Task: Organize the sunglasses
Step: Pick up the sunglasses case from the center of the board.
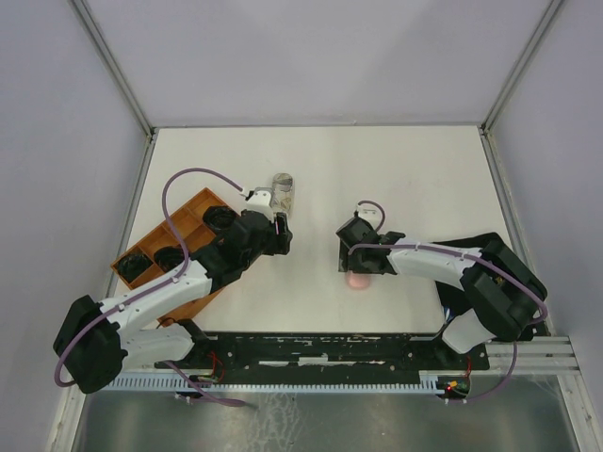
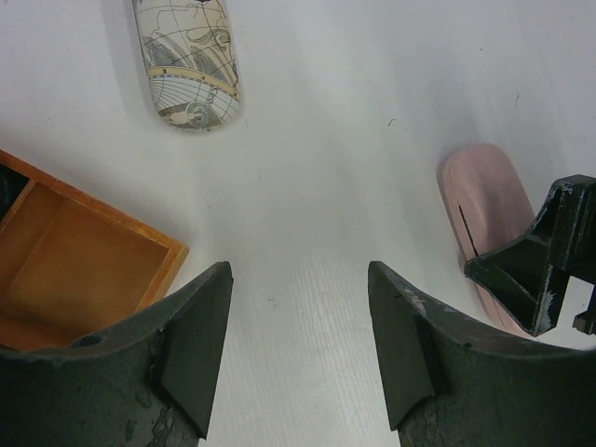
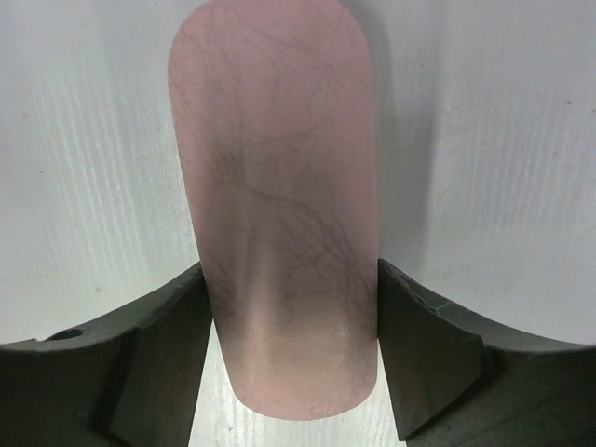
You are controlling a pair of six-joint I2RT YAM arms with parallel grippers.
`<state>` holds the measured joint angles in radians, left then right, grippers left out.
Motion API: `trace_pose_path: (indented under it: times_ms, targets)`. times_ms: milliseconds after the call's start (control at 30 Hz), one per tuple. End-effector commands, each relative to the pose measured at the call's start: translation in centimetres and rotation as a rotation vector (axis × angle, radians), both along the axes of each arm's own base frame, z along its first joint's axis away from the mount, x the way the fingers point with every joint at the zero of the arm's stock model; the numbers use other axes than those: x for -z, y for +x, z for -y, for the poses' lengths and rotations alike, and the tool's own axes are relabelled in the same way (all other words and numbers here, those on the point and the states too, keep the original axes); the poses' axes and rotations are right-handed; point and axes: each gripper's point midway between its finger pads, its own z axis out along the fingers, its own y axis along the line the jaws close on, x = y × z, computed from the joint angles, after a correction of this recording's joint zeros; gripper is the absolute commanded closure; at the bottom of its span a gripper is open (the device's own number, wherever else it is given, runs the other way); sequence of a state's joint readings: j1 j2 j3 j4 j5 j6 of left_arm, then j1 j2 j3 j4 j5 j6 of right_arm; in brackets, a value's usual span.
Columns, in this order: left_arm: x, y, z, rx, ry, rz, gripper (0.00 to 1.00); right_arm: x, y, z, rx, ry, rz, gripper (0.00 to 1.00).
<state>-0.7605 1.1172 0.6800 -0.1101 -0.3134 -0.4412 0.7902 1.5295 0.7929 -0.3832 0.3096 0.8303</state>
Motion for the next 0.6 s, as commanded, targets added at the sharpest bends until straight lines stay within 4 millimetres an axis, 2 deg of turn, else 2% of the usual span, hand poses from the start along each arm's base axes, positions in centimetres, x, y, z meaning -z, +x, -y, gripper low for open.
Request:
trace_pose_path:
  times_ms: [0,133,233,367,567]
  targets:
    - [-1.4,0.5,0.1,-0.023,-0.053,0.046,0.32,-0.9,-0.1,-0.2,-0.049,0.006,0.022,0.29]
    - [-1.4,0.4,0.0,-0.028,-0.056,0.047,0.32,-1.5,0.3,-0.3,-0.058,0.024,0.055,0.39]
    - [-1.5,0.4,-0.3,-0.04,-0.055,0.054,0.33,-2.7,1.3,-1.2,-0.078,0.048,0.104,0.51]
    - [-1.5,0.5,-1.2,-0.082,-0.039,0.056,0.32,-4.6,4.0,-2.3,-0.098,0.015,0.171,0.63]
    - [-1.9,0.0,-2.6,-0.135,-0.055,0.065,0.32,-7.3,9.5,-5.7,-0.098,0.021,0.24,0.65]
